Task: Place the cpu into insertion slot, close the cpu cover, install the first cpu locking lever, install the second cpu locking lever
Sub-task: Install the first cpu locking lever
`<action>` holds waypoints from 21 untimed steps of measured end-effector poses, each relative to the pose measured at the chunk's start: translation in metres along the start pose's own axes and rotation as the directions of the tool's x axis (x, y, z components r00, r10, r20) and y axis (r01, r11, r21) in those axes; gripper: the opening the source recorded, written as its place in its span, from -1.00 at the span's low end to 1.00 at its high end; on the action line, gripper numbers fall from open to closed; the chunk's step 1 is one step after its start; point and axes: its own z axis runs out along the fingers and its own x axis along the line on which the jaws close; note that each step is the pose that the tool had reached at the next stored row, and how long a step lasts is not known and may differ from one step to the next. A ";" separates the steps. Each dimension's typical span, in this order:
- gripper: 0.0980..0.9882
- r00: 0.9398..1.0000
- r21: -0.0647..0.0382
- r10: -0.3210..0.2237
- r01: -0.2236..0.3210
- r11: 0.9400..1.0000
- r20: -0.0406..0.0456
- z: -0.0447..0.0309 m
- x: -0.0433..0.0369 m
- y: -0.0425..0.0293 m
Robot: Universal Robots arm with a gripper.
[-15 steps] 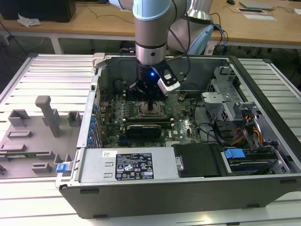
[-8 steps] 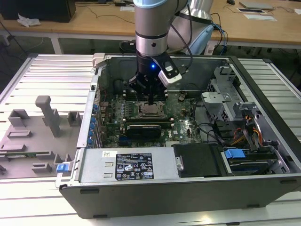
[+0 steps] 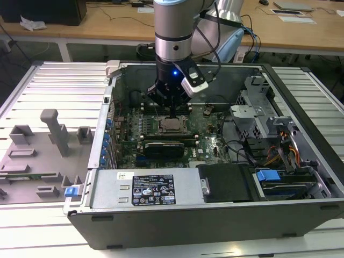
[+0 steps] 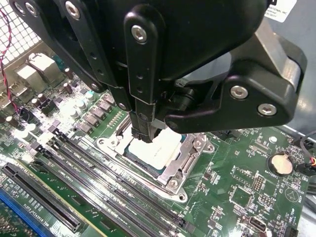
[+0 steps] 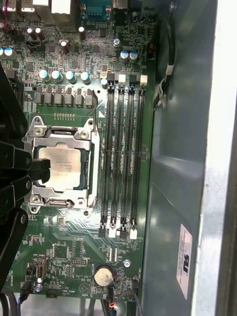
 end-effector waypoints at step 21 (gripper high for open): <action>-0.98 1.000 0.001 0.000 0.000 1.000 0.000 -0.0092 0.0050 0.0002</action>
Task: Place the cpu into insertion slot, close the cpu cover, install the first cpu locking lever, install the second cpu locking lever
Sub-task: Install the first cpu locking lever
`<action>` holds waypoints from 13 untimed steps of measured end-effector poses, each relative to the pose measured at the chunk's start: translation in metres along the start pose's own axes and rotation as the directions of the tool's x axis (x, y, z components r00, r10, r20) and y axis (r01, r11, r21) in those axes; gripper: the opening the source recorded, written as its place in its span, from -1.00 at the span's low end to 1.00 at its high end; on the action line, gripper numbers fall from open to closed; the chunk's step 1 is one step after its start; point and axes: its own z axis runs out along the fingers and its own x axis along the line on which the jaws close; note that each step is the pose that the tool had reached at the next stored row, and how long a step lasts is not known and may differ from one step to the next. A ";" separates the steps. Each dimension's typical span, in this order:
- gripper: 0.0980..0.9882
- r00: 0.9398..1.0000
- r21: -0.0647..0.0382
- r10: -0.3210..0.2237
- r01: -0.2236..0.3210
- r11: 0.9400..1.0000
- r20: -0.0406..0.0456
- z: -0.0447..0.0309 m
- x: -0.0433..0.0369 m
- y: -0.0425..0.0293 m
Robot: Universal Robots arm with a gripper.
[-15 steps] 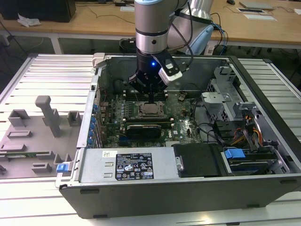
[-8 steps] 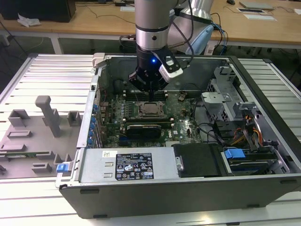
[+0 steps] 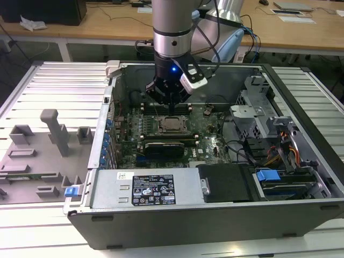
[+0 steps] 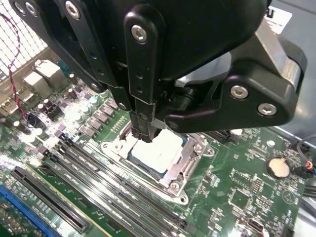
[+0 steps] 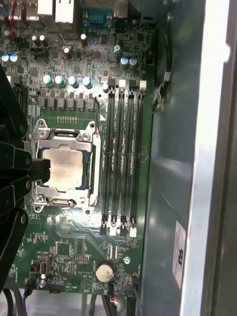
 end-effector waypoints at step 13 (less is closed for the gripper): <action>-0.98 1.000 0.001 0.014 -0.014 1.000 0.000 -0.0020 0.0350 0.0037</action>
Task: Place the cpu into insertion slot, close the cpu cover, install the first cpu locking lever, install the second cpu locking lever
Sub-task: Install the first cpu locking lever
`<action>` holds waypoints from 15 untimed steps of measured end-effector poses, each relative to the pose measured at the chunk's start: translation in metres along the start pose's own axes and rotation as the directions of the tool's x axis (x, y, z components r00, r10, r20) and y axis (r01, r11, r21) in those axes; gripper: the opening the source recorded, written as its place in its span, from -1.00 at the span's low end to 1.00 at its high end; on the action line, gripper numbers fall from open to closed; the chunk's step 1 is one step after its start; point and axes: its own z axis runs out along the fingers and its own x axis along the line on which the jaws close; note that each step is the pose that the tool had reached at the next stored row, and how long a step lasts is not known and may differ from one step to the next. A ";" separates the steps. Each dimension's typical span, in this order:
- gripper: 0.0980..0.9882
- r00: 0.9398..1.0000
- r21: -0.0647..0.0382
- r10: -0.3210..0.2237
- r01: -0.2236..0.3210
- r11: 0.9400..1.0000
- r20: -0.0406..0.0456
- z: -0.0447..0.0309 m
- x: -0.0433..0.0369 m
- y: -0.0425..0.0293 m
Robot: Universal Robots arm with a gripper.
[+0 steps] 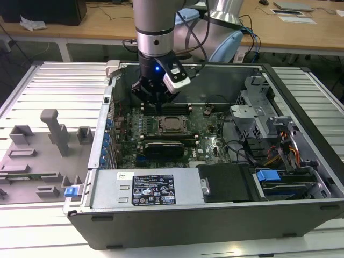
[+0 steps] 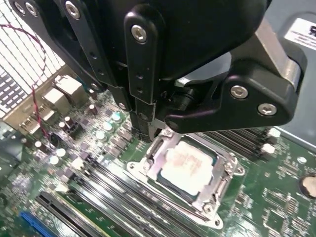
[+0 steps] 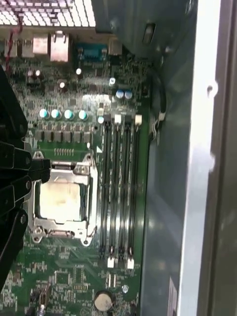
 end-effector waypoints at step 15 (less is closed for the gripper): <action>-0.98 1.000 -0.048 0.011 -0.009 0.999 0.022 -0.0054 0.0260 0.0020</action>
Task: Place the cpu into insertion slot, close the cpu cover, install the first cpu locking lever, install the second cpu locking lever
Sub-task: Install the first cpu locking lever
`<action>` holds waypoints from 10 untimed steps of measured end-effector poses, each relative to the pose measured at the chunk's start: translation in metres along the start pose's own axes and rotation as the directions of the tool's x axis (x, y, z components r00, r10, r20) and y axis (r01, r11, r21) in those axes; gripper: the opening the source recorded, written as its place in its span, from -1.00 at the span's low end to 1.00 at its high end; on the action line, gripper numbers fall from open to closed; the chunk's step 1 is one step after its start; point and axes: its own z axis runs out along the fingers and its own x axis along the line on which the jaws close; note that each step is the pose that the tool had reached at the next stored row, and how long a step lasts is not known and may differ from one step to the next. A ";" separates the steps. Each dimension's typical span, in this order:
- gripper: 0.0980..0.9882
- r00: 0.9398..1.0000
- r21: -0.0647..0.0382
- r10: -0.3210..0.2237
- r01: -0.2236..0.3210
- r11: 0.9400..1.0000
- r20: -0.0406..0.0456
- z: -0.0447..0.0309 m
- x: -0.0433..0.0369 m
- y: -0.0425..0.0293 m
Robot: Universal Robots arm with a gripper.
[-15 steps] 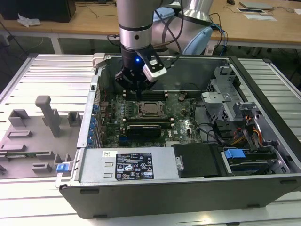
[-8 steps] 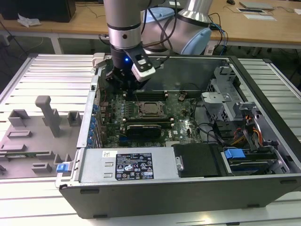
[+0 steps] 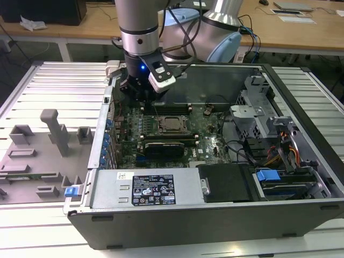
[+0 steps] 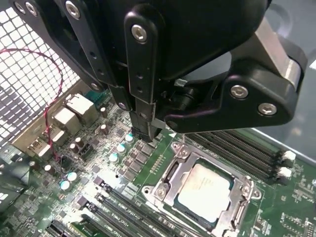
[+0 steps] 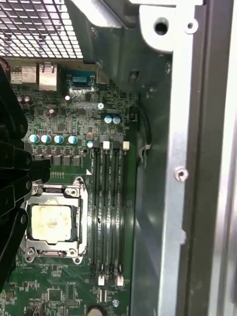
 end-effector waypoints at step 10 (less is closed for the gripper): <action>-0.98 0.999 -0.160 0.015 -0.010 0.987 0.030 -0.0016 0.0114 0.0005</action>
